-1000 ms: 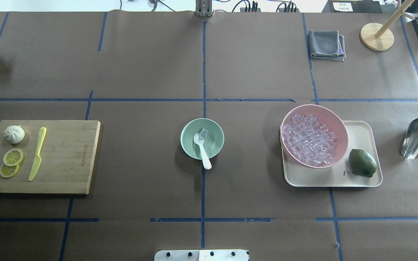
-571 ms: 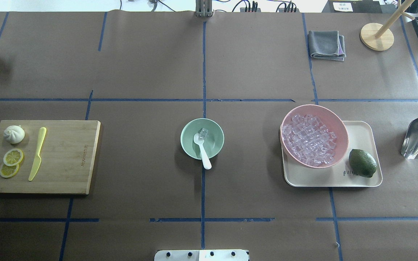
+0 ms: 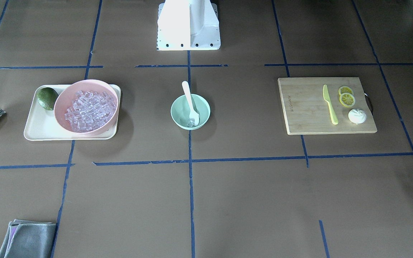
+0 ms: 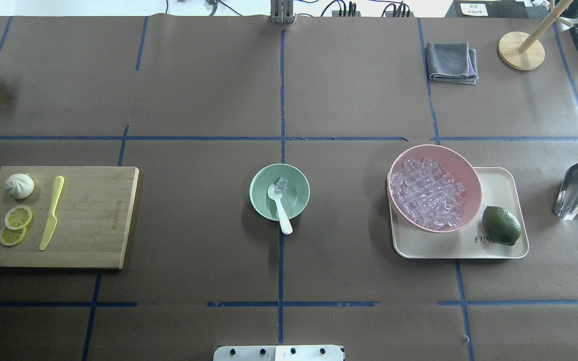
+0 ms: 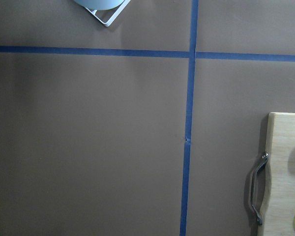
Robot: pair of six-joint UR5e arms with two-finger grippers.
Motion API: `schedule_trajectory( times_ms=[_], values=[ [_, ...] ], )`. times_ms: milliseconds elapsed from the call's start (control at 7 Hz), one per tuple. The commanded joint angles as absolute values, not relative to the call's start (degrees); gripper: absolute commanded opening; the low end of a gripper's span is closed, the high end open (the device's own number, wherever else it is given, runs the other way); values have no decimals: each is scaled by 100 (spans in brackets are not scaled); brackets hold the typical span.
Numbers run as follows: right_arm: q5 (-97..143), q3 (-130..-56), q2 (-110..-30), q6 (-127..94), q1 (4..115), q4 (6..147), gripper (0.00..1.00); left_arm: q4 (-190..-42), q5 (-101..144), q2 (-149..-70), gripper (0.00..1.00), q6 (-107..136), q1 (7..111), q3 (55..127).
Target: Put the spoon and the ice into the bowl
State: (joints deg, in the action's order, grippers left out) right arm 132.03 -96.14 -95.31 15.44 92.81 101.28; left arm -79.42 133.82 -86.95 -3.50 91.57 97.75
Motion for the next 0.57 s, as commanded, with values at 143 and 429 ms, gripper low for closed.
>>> schedule_trajectory(
  times_ms=[143, 429],
  values=[
    [13192, -9633, -9527, 1538, 9281, 10116, 100, -7946, 13403, -8692, 100, -360, 9149, 9756],
    [13184, -9624, -9536, 1486, 9281, 10125, 100, -7972, 13360, -8692, 100, -387, 9141, 9774]
  ],
)
